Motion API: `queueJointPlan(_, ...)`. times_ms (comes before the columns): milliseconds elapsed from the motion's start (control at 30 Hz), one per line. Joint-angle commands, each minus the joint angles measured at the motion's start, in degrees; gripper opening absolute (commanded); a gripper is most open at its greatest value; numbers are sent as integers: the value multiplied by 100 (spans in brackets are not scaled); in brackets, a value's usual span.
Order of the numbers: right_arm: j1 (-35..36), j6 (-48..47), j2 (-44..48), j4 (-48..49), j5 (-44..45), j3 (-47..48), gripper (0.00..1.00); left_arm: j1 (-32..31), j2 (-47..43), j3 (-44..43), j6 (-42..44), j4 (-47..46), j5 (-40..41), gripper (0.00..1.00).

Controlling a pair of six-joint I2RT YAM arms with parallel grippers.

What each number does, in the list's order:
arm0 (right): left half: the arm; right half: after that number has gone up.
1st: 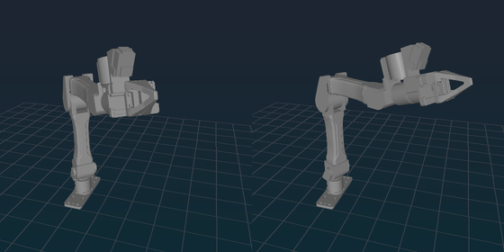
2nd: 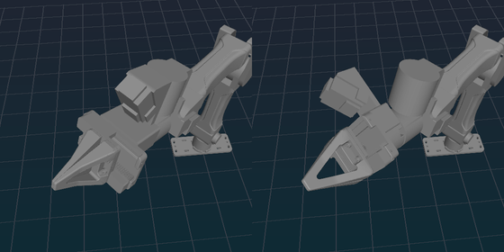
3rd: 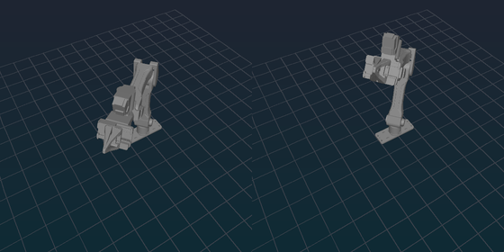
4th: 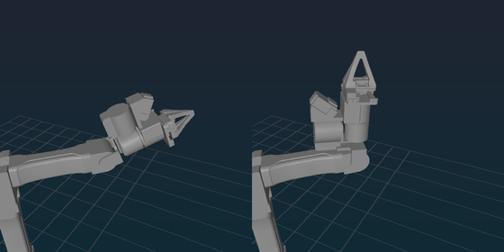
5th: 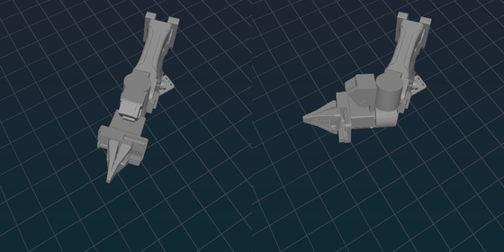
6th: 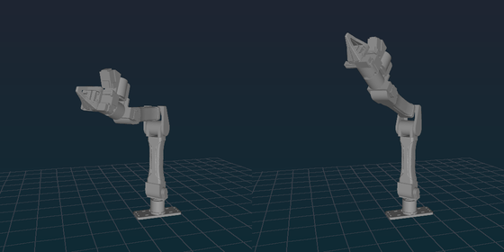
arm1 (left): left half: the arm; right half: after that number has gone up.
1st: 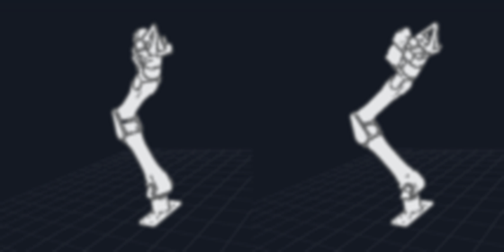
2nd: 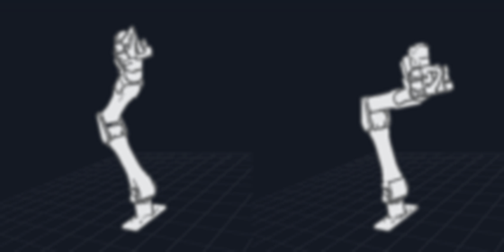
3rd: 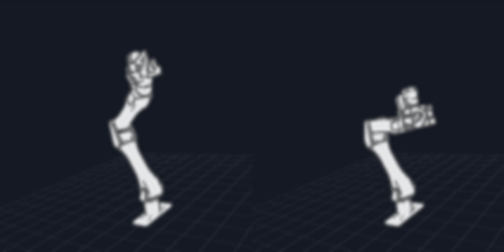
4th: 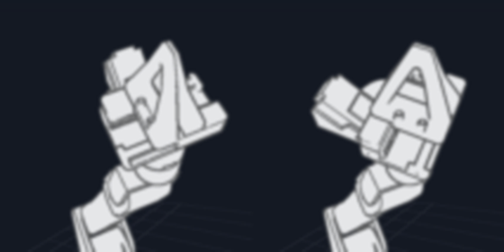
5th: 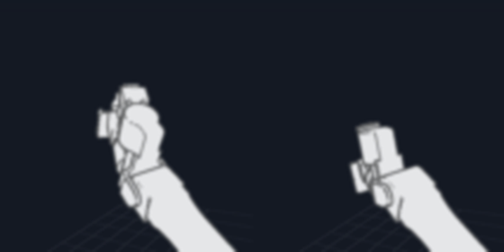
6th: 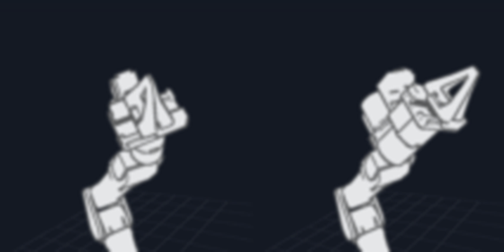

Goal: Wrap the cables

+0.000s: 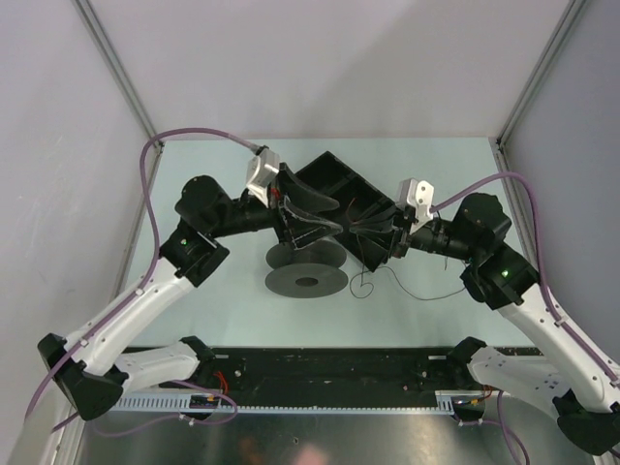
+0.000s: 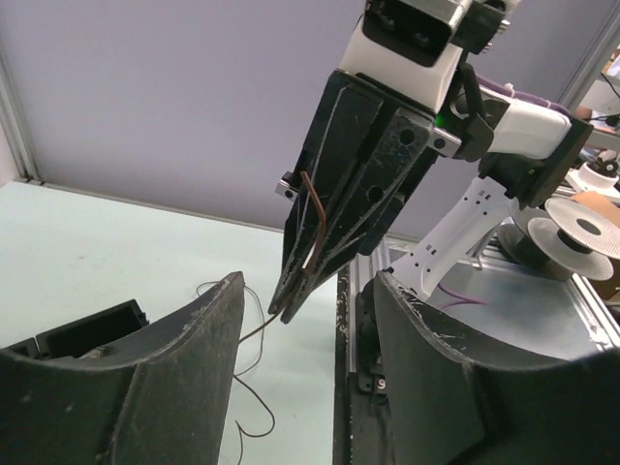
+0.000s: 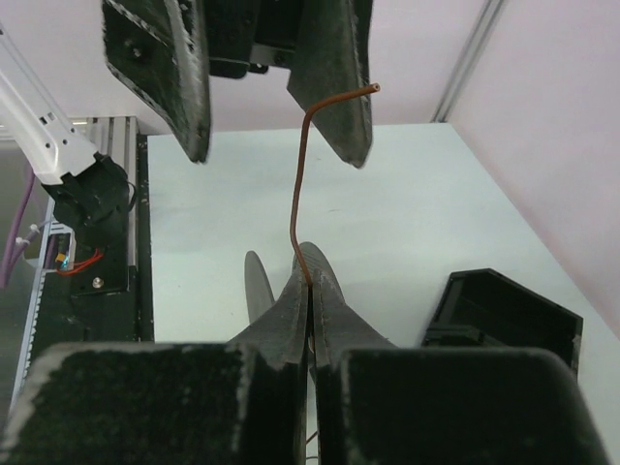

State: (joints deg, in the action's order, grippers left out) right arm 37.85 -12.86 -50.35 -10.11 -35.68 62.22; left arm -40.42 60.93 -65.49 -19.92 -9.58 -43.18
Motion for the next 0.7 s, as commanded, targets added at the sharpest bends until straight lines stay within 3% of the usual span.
queueJointPlan(0, 10, 275, -56, 400, -194, 27, 0, -40, 122, -202, -375, -514, 173, 60)
queueJointPlan(200, 72, 259, -165, 451, -225, 27, 0, -192, 214, -165, -368, -625, 284, 57)
queueJointPlan(433, 123, 234, -227, 509, -232, 27, 0, -252, 286, -94, -270, -656, 376, 47)
queueJointPlan(533, 129, 183, -230, 486, -210, 27, 0, -247, 266, 36, -216, -658, 420, 36)
queueJointPlan(667, 136, 105, -227, 423, -200, 27, 0, -254, 257, 83, -223, -658, 317, 8)
